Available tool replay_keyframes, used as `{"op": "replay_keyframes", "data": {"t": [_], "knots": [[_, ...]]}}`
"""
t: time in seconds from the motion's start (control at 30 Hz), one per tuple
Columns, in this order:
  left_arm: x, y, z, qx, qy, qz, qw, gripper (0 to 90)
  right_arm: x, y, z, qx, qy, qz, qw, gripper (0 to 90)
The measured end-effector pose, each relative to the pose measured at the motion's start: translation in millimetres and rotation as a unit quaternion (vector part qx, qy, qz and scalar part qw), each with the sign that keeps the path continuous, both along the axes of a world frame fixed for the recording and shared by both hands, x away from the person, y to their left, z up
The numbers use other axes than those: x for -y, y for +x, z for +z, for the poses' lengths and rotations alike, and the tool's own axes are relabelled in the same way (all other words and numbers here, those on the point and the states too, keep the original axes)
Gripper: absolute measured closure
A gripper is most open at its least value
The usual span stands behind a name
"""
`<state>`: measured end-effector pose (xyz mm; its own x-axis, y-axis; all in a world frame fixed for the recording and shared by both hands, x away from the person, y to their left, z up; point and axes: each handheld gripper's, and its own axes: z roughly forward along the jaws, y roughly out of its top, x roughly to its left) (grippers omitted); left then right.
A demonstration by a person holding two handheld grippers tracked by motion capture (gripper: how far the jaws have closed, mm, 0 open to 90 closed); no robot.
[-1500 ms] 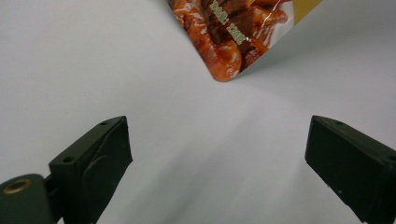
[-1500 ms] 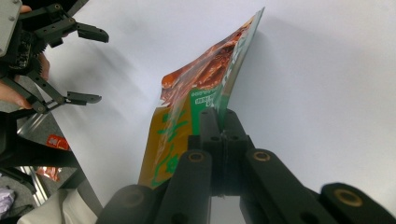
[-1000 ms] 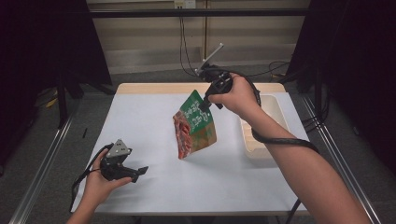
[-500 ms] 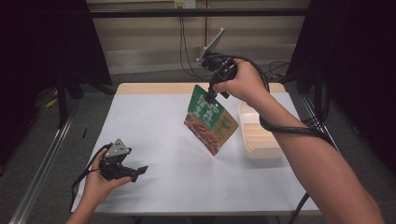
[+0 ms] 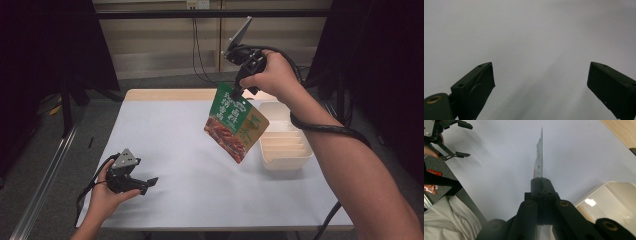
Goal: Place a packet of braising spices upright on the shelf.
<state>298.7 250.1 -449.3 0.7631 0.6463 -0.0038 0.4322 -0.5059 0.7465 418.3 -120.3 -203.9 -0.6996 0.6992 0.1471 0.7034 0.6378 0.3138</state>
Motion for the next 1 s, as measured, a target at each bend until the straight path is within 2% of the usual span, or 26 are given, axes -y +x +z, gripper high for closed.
{"op": "replay_keyframes", "data": {"t": [0.3,0.37,0.7,0.83,0.87,1.0], "knots": [[-0.9,-0.3,1.1,0.002,0.006,-0.001,1.0000,7.2,9.1,7.7,6.5,-0.002,-0.005,0.000,1.0000,90.0],[-0.9,-0.6,1.7,0.003,0.014,0.002,0.9999,7.2,10.6,9.5,8.6,-0.001,-0.007,0.000,1.0000,90.0],[-1.5,-0.5,1.7,0.001,0.010,0.002,0.9999,7.2,20.7,19.5,20.6,0.002,-0.006,-0.002,1.0000,90.0],[-2.3,-1.1,2.3,0.002,0.010,0.003,0.9999,7.2,23.9,22.0,26.4,0.013,-0.015,0.002,0.9998,90.0],[-2.4,-1.4,1.7,0.004,0.003,0.002,1.0000,7.2,25.1,22.1,28.2,0.014,-0.015,0.002,0.9998,90.0],[-1.8,-1.9,1.1,0.003,0.001,0.003,1.0000,7.2,31.1,23.1,33.9,0.016,-0.009,-0.004,0.9998,90.0]]}}
